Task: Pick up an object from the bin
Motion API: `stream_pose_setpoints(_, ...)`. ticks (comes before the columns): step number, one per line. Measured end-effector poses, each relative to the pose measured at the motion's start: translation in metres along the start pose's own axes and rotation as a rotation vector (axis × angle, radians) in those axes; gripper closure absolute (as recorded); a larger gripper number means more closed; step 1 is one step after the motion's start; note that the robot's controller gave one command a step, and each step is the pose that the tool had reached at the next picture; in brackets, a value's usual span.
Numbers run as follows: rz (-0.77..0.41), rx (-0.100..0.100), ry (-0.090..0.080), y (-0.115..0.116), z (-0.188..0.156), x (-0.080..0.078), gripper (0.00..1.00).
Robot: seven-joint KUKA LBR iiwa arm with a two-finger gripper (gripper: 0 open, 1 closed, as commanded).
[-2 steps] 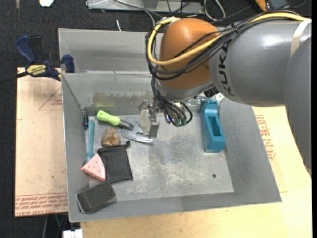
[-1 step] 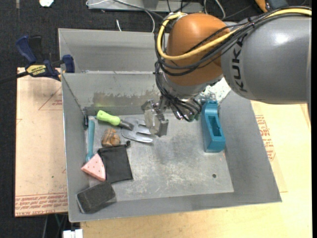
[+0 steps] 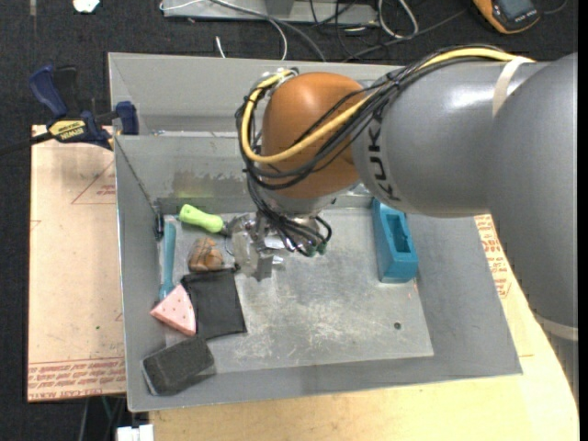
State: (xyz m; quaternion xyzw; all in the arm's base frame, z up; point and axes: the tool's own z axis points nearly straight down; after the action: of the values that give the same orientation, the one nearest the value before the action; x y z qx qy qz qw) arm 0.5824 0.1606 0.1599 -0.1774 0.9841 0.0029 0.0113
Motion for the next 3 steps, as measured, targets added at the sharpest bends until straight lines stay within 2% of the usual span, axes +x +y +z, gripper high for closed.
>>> stream_pose_setpoints(1,-0.183,-0.001,0.005,0.009,0.023,0.002,1.00)
stream_pose_setpoints(2,-0.053,-0.002,0.003,0.033,0.037,-0.006,1.00)
stream_pose_setpoints(3,-0.264,0.003,0.000,0.014,0.063,0.006,0.00)
